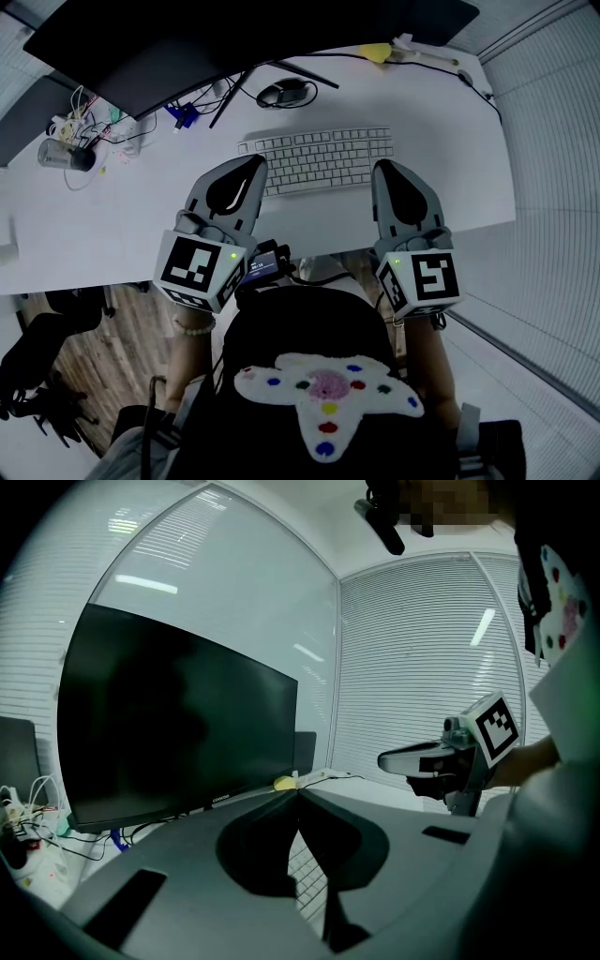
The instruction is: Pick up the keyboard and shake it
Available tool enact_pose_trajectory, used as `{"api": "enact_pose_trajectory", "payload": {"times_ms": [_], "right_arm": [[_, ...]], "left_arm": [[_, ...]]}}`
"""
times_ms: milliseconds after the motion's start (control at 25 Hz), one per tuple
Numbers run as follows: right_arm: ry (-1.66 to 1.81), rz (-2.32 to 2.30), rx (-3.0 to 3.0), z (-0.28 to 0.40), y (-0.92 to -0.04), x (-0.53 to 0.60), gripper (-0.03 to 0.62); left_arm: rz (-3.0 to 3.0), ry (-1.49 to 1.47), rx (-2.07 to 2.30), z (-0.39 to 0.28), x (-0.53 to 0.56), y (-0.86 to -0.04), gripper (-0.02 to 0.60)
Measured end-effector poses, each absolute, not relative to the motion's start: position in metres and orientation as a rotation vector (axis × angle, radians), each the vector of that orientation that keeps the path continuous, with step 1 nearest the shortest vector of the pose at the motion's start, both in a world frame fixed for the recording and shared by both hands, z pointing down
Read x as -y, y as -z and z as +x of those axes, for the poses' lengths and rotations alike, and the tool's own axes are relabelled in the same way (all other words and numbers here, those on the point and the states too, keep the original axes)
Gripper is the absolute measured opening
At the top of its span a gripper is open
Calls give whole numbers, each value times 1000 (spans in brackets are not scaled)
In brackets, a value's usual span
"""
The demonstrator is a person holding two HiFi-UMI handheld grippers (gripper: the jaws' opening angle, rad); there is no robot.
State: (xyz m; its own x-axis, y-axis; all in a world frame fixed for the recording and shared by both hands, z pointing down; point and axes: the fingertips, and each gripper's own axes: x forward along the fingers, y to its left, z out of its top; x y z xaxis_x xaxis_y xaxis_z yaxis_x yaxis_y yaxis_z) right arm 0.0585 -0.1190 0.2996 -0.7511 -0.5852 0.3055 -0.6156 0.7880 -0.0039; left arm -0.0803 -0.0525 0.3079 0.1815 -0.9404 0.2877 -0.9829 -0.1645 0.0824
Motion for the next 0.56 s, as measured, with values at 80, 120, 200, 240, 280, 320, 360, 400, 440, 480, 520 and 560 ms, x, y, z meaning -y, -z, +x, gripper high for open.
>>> {"api": "enact_pose_trajectory", "payload": {"times_ms": [80, 120, 200, 240, 280, 320, 360, 400, 440, 480, 520, 560], "right_arm": [[-145, 920, 2691, 59, -301, 119, 40], [-144, 920, 2691, 58, -301, 119, 40], [-151, 930, 2692, 58, -299, 119, 40], [-151, 934, 2693, 59, -299, 119, 40], [-145, 934, 2695, 59, -299, 119, 40], [-140, 933, 2696, 59, -299, 118, 40], [-139, 931, 2697, 59, -299, 117, 40], [-137, 928, 2700, 59, -299, 116, 40], [-140, 924, 2703, 59, -298, 116, 40], [-150, 923, 2706, 58, -297, 115, 40], [-163, 924, 2708, 58, -296, 115, 40], [-176, 926, 2710, 57, -295, 114, 40]], "left_arm": [[2210, -247, 1845, -80, 52, -308, 17], [2210, -246, 1846, -80, 52, -308, 17], [2211, -240, 1848, -81, 53, -307, 17], [2213, -239, 1847, -80, 53, -307, 17], [2218, -243, 1844, -80, 52, -307, 17], [2223, -248, 1840, -79, 52, -307, 17], [2224, -250, 1837, -78, 52, -307, 17], [2221, -247, 1836, -77, 52, -306, 17], [2218, -241, 1835, -76, 53, -305, 17], [2219, -237, 1835, -75, 53, -304, 17], [2223, -234, 1835, -74, 54, -303, 17], [2226, -232, 1834, -73, 55, -303, 17]]}}
